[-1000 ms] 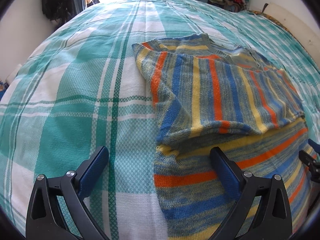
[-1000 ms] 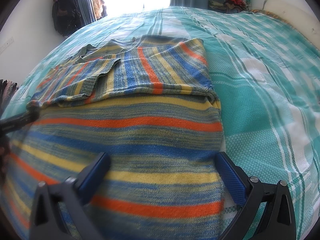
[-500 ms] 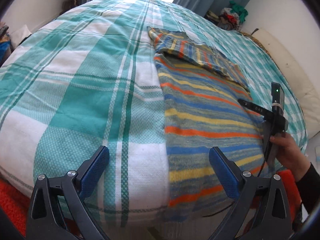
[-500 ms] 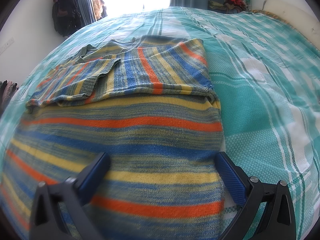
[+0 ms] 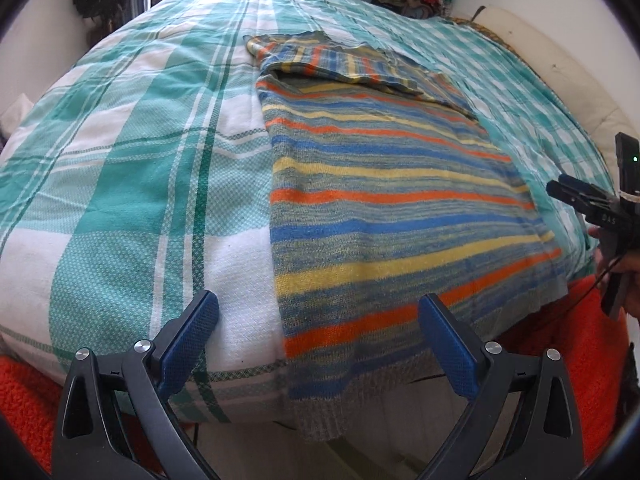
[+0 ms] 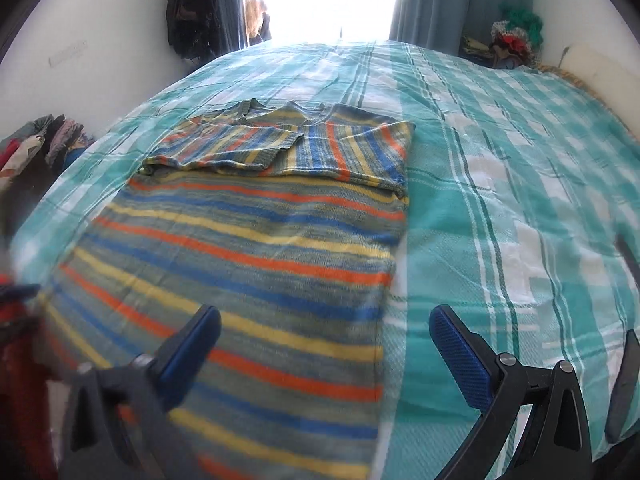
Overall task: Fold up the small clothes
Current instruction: 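Move both grippers to the sweater hem and grasp it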
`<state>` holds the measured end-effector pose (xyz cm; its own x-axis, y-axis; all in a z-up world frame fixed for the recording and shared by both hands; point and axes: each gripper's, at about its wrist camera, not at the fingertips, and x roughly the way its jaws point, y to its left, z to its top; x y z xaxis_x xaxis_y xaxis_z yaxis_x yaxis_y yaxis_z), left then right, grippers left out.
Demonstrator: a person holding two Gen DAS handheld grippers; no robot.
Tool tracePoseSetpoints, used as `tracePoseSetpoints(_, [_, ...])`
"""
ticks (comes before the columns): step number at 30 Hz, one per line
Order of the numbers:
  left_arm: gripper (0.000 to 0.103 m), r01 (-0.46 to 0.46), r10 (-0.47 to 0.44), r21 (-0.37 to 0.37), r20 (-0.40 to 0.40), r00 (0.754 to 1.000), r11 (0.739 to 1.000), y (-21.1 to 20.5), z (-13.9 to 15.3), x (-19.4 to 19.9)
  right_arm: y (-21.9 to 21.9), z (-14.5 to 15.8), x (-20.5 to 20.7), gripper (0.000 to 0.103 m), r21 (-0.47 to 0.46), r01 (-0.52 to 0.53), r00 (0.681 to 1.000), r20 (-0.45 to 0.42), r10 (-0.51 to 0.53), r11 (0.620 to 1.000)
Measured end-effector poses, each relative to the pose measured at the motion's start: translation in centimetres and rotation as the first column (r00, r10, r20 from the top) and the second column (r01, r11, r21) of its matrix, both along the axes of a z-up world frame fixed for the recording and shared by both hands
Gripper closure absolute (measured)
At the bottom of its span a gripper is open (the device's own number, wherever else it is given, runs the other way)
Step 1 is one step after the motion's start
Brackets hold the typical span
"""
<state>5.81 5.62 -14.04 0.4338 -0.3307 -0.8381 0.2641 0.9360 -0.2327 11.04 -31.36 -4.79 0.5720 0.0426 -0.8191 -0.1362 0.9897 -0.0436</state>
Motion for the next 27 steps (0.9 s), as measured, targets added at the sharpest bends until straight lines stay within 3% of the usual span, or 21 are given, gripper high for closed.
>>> tracePoseSetpoints(4, [0.004,0.022,-0.022,0.028,-0.009,1.0,0.999,-0.8,-0.1,-1.2,-1.1,0.5,-6.8,0.0,0.021,0.067,0.997,-0.04,-0.067,0.998])
tracePoseSetpoints(7, [0.005,0.029,-0.029,0.048,-0.007,1.0,0.998,-1.1,-0.3,-1.5,-1.6,0.3,-9.4,0.0,-0.011,0.136,0.99,-0.04,-0.136,0.991])
tracePoseSetpoints(10, [0.012,0.011,-0.01,0.062,-0.006,1.0,0.998,-1.0,-0.2,-1.6,-1.8,0.4,-9.9,0.0,-0.019,0.159,0.986,-0.043,-0.16,0.987])
tracePoseSetpoints(14, [0.016,-0.016,0.016,0.029,-0.007,1.0,0.999,-0.4,0.1,-1.7,-2.0,-0.3,-9.6,0.0,-0.014,0.158,0.985,-0.069,-0.158,0.987])
tracePoseSetpoints(24, [0.018,-0.023,0.023,-0.045,-0.012,1.0,0.999,0.1,0.8,-3.0,-1.9,1.1,-10.5,0.001,0.037,0.145,0.989,0.01,-0.145,0.989])
tracePoseSetpoints(27, [0.02,-0.004,0.004,-0.029,-0.015,1.0,1.0,-0.2,0.6,-3.2,-2.0,1.6,-11.0,0.001,0.042,0.142,0.989,0.032,-0.144,0.989])
